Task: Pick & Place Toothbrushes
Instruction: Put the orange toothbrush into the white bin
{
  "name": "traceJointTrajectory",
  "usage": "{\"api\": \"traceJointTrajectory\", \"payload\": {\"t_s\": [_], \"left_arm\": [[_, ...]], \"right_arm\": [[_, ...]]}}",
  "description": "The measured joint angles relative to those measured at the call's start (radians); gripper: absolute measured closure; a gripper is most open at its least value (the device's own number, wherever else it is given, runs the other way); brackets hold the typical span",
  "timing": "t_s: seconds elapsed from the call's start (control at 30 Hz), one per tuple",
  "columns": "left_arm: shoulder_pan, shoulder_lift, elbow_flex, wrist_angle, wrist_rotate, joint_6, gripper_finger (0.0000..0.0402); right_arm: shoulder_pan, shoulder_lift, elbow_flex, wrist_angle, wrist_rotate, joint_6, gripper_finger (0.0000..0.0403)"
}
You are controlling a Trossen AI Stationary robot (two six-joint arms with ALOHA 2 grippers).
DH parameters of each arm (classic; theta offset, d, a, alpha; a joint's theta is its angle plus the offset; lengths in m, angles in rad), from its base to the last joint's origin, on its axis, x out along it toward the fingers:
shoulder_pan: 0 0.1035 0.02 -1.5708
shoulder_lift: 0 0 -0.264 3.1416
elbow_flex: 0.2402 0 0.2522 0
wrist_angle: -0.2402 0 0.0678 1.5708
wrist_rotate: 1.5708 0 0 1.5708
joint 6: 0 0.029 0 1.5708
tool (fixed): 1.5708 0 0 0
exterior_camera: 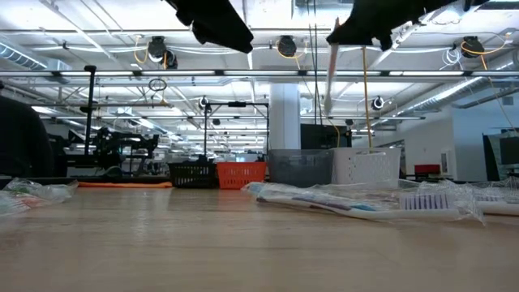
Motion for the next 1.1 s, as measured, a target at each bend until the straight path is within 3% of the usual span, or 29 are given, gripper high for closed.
{"api": "traceJointTrajectory", "payload": {"t_s": [0.4, 0.77, 1.0, 1.1], "left_arm": [[-0.041, 0.0, 0.0, 0.002, -0.001, 0.003, 0.022], [-0.041, 0.0, 0.0, 0.008, -0.004, 0.001, 0.022], [-0.041, 0.0, 0.0, 0.009, -0.004, 0.004, 0.022], [-0.041, 0.0, 0.0, 0.009, -0.004, 0.004, 0.022]], "right_arm": [[-0.244, -0.025, 0.0, -0.13, -0.015, 0.098, 0.0385], [-0.462, 0.026, -0.038, -0.135, -0.214, 0.179, 0.0385], [-0.576, 0.061, -0.135, 0.039, -0.403, 0.253, 0.0385], [-0.61, 0.073, -0.16, 0.061, -0.432, 0.277, 0.0385]]}}
